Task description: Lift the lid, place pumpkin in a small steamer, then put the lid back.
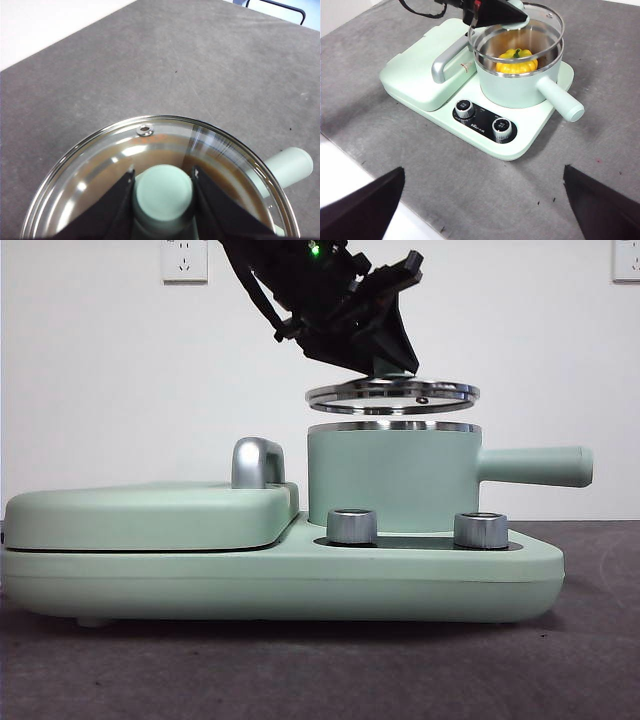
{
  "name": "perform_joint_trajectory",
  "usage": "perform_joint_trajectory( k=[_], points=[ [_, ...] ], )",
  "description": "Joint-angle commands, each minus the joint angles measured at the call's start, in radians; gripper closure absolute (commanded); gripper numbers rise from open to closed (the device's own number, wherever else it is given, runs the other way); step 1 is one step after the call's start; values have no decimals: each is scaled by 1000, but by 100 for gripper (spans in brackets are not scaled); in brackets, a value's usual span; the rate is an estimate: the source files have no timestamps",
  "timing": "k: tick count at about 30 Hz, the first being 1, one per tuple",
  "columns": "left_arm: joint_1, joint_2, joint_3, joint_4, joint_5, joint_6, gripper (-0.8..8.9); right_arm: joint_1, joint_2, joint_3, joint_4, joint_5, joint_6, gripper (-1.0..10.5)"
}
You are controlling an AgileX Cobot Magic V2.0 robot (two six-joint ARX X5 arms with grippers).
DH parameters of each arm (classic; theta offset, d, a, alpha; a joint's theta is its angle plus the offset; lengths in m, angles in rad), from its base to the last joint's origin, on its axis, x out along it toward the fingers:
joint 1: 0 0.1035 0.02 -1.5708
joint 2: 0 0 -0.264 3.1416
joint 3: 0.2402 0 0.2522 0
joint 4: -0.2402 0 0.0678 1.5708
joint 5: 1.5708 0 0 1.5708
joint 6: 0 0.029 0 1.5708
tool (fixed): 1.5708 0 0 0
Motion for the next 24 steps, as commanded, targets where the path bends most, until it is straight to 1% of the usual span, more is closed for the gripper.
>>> perform_joint_trajectory(
  k=[1,17,24],
  points=[
    [-10,25,25,32,5,21,794,7,0,7,11,-2,-7,442],
    [-9,54,25,32,5,21,795,7,0,7,11,0,-3,442],
    [-9,82,25,31,5,21,795,7,0,8,11,1,10,442]
  ],
)
